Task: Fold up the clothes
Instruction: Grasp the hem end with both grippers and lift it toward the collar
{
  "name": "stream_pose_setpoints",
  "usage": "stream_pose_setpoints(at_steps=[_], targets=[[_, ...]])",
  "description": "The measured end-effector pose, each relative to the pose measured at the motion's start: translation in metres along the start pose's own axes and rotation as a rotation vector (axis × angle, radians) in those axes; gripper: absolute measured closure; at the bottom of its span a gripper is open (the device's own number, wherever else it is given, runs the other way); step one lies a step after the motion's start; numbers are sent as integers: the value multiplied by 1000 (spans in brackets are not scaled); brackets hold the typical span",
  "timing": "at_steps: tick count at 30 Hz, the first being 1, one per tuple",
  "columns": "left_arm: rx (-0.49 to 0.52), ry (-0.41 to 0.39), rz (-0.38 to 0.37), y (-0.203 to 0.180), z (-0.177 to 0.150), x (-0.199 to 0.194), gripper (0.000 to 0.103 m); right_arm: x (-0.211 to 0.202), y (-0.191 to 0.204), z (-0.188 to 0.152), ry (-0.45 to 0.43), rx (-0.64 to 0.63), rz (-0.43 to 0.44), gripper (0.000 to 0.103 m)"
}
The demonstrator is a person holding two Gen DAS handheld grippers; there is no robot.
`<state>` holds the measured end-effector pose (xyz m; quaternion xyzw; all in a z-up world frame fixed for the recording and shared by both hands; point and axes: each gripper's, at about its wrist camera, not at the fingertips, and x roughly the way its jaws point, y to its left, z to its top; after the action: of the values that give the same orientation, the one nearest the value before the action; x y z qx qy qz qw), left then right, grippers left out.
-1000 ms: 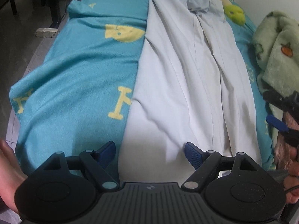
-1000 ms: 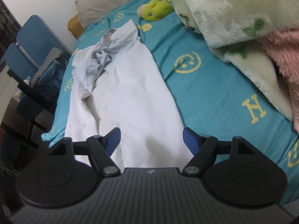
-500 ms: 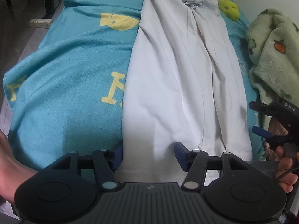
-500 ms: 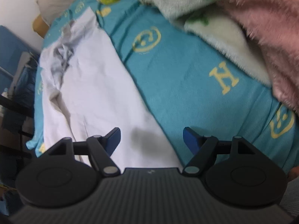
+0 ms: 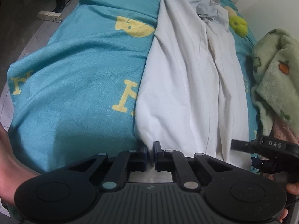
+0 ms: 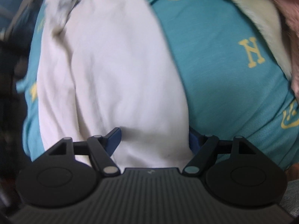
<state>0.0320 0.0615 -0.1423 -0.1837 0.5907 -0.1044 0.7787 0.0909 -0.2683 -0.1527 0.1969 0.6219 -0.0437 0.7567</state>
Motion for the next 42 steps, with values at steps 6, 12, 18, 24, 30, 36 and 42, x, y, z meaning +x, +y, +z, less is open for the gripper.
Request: stream_pose_setpoints(at_steps=[6,12,18,24,30,36,42], targets=[[-16,-74,-49,3,-2,-14,99,-4,16,-15,27,-131,-31,81],[-72,-249,-200,9,2,-54,100,-44,-3,-26,-128,-35,110,95],[-109,-402,-276,-6,8,-117,100,-117,-28,-23,-314,78,369,96],[-63,-538,-332,-33,7,-199,101,-178,-26,-15,-434,48,543,96],[-59,-576,-367,-44,-20,-253,101,-213,-35,-32,-498,-5,628,96],[-62,-598,-373,-47,-65,-281,101,-228,-63,-65,-523,12,707,96],[-58,-630,-329,-57,-52,-277,101,-218,-65,-47,-519,54,709,95]])
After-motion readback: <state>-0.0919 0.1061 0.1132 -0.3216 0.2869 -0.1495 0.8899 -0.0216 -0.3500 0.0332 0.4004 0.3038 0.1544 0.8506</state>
